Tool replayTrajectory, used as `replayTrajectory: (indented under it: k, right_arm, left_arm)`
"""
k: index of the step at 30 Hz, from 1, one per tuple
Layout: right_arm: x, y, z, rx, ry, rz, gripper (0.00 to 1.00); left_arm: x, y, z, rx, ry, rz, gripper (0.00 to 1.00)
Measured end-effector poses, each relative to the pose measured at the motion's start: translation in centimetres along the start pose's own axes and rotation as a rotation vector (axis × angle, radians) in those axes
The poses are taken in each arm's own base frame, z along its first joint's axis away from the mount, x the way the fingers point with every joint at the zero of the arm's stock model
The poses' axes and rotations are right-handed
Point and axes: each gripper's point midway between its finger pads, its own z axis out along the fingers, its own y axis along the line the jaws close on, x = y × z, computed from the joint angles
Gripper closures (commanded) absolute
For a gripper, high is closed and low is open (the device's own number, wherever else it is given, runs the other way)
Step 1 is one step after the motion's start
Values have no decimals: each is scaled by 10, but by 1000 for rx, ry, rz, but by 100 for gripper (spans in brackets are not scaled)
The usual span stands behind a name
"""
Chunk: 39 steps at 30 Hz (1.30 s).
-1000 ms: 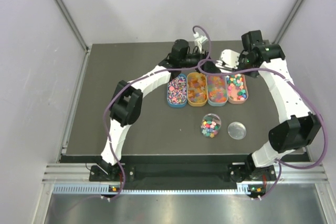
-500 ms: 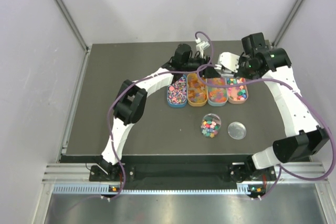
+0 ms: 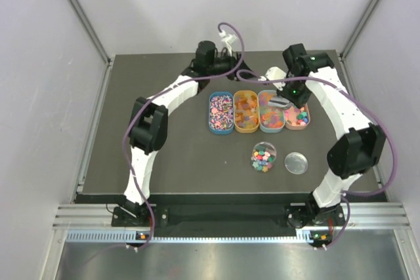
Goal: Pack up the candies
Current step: Adjust the spatula, then scoop the fake candies from the storage box.
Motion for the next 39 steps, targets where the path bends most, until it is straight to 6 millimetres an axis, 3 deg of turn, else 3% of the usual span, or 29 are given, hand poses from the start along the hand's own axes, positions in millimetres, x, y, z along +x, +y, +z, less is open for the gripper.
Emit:
replayTrajectory:
  k: [4, 7, 10, 15, 20, 27, 33, 39]
  right_arm:
    - [-4, 8, 21, -56, 39, 94, 100]
    - [-12, 6, 28, -81, 39, 230, 100]
    - [-21, -3, 32, -81, 12, 370, 100]
    - [-16, -1, 35, -92, 28, 518, 100]
    - [-5, 23, 43, -147, 89, 549, 100]
    - [-21, 17, 34, -143, 24, 591, 100]
    - [-45, 5, 35, -155, -37, 621, 100]
    - [-45, 36, 39, -233, 0, 596, 100]
  left_arm:
    - [-18, 25, -20, -53, -44, 7, 36]
    - [-24, 34, -26, -76, -60, 12, 36]
    - [-25, 33, -25, -75, -61, 21, 36]
    - [-25, 32, -25, -73, -60, 26, 36]
    - [-26, 33, -25, -72, -64, 33, 36]
    - [-35, 46, -12, -55, -100, 79, 36]
    - [-11, 74, 5, -71, -84, 55, 36]
    - [0, 72, 15, -59, -71, 54, 36]
